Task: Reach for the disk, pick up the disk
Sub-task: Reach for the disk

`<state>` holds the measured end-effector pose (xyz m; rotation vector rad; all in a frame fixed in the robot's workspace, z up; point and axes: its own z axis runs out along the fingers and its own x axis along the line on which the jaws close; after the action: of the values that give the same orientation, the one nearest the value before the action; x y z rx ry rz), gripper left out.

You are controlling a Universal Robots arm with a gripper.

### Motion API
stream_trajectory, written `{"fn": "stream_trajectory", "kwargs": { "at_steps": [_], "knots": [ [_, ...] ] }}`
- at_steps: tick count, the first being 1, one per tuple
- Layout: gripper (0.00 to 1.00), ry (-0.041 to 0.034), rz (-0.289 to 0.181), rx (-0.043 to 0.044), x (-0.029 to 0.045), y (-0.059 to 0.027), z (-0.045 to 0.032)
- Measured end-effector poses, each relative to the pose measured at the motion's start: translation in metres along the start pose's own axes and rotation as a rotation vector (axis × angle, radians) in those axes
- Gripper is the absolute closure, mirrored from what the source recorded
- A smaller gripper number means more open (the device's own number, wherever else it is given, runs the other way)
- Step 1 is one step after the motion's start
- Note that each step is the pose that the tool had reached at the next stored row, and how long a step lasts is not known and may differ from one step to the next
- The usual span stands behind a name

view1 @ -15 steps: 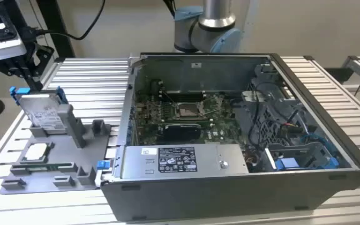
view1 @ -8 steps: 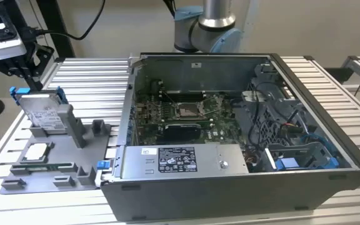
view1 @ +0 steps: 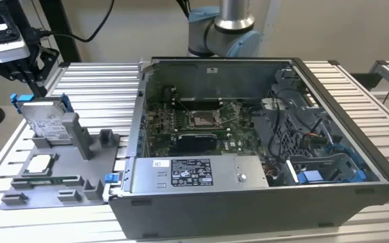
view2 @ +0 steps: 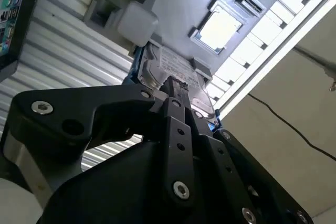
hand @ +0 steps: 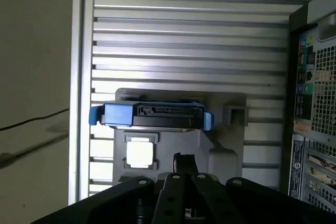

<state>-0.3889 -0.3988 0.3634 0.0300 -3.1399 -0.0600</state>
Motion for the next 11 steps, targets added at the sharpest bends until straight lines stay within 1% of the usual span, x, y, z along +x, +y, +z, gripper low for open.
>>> {"fn": "stream_trajectory", "kwargs": {
  "at_steps": [3, 5, 7, 11],
  "knots": [
    [1.00, 0.0000, 0.000, 0.0001, 0.0012, 0.0075, 0.0003],
    [1.00, -0.0002, 0.000, 0.0002, 0.0046, 0.0125, 0.0006],
    [1.00, 0.0000, 0.000, 0.0005, 0.0104, 0.0171, 0.0008],
    [1.00, 0.0000, 0.000, 0.0005, 0.0273, 0.0234, 0.0018]
  ]
}}
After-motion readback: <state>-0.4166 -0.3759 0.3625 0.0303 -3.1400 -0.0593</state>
